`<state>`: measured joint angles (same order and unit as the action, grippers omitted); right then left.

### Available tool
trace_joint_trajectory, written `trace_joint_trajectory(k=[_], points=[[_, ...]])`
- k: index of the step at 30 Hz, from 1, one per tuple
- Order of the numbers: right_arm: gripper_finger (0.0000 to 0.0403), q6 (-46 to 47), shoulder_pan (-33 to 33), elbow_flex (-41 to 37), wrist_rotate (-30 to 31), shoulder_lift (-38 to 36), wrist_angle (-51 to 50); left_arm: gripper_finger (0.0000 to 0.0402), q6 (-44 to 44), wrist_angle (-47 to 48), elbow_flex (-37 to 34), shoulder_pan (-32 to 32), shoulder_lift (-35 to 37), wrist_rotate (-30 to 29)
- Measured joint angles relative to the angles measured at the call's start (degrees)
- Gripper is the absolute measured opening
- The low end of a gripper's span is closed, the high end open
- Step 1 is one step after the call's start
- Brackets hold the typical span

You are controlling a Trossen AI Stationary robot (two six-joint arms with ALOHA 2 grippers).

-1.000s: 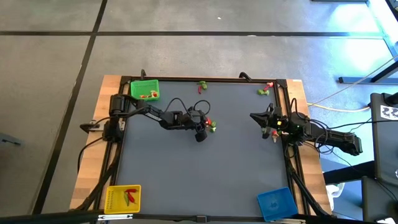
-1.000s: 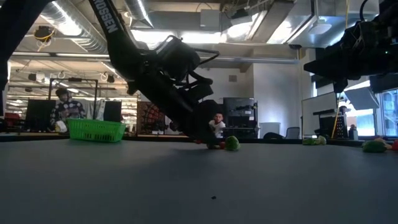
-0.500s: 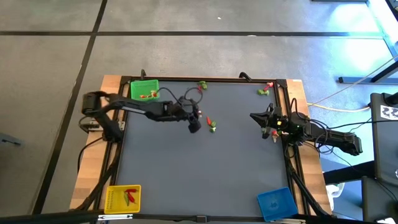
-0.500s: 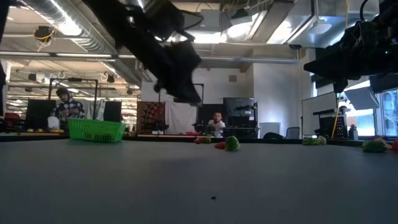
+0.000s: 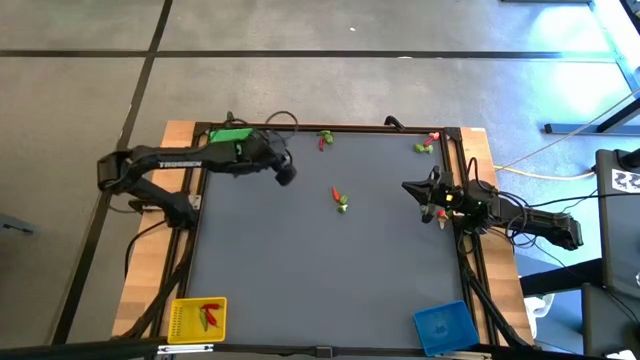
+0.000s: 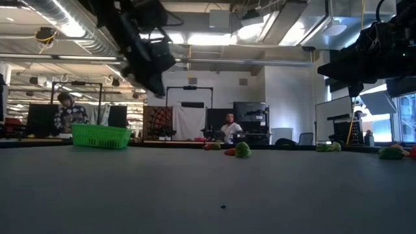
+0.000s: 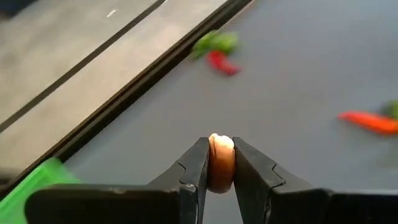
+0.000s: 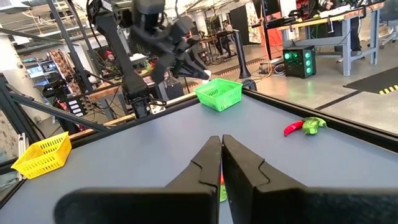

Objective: Sort produce into baskets
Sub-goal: Put the brown mushroom into the green bin

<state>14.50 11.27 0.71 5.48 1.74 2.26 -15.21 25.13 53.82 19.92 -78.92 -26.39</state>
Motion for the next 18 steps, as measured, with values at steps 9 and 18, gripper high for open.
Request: trace_joint_trajectory(k=[9,18], points=[[0.0017,0.1,0.0,0.0,-0.6,0.0,-0.2,0.0060,-7.8,14.5,0.0,9.0,0.7,-9.2],[0.0017,0.1,0.0,0.0,-0.5,0.0,-0.2,0.0060,-13.3,21.0,0.0,16.8,0.2,-11.1]])
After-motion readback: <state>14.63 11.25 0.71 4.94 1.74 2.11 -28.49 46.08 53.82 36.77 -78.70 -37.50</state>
